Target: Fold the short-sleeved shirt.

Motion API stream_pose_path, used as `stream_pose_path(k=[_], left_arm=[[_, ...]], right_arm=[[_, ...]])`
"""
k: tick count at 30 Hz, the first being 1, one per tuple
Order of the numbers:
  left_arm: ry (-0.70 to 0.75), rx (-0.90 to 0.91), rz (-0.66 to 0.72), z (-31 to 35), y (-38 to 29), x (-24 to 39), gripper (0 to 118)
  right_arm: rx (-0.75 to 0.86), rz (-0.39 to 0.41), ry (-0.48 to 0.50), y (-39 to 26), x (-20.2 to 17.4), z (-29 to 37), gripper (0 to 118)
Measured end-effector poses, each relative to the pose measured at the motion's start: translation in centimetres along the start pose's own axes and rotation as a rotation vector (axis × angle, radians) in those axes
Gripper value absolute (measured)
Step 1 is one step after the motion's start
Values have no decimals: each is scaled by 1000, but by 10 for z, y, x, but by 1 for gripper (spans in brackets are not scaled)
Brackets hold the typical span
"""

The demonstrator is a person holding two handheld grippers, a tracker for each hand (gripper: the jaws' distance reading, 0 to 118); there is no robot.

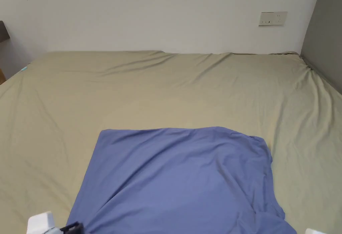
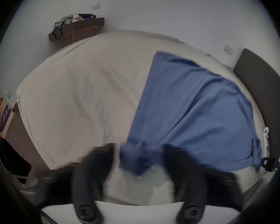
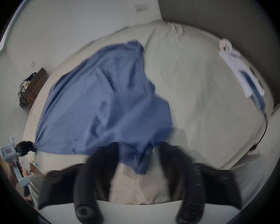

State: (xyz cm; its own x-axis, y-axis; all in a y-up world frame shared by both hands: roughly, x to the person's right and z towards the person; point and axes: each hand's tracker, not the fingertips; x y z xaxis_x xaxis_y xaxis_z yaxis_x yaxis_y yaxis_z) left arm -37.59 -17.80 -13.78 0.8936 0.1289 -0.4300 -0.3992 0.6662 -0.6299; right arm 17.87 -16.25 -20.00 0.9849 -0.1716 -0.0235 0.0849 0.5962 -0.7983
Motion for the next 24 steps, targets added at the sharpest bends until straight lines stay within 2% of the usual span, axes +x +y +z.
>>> stream_pose_path(k=[1, 2, 3, 8, 12, 13, 14, 15, 16, 17, 18, 19, 24], left_arm=[[-31, 65, 0, 12, 7, 7, 102], [-54, 125, -3, 23, 13, 14, 117], [-74, 199, -9, 37, 21, 23, 118], [-134, 454, -114, 91, 56, 68, 118], [-107, 642, -197, 116, 68, 98, 117], [-93, 670, -206, 119, 70, 103, 115], [-72, 707, -223, 119, 70, 110, 107], [-61, 733, -238, 122, 70, 114, 94], [-61, 747, -251, 123, 69, 117, 76], [-63, 749, -255, 124, 69, 120, 37], [-67, 747, -253, 123, 69, 122, 9], [-73, 747, -256, 123, 69, 123, 1], [-113, 712, -264, 120, 65, 117, 0]], right_arm=[[57, 24, -3, 11, -8, 12, 80], [107, 35, -1, 21, -15, 23, 98], [171, 48, 7, 31, -23, 35, 104], [456, 95, 44, 71, -53, 80, 105], [641, 176, -15, 84, -80, 103, 103], [675, 196, -30, 85, -85, 106, 98], [708, 216, -44, 86, -90, 109, 87], [727, 235, -62, 86, -96, 112, 77], [736, 246, -73, 85, -97, 111, 64], [742, 255, -88, 84, -101, 111, 38], [754, 264, -94, 83, -103, 111, 16], [766, 273, -107, 81, -105, 110, 2], [756, 285, -95, 78, -106, 108, 1]])
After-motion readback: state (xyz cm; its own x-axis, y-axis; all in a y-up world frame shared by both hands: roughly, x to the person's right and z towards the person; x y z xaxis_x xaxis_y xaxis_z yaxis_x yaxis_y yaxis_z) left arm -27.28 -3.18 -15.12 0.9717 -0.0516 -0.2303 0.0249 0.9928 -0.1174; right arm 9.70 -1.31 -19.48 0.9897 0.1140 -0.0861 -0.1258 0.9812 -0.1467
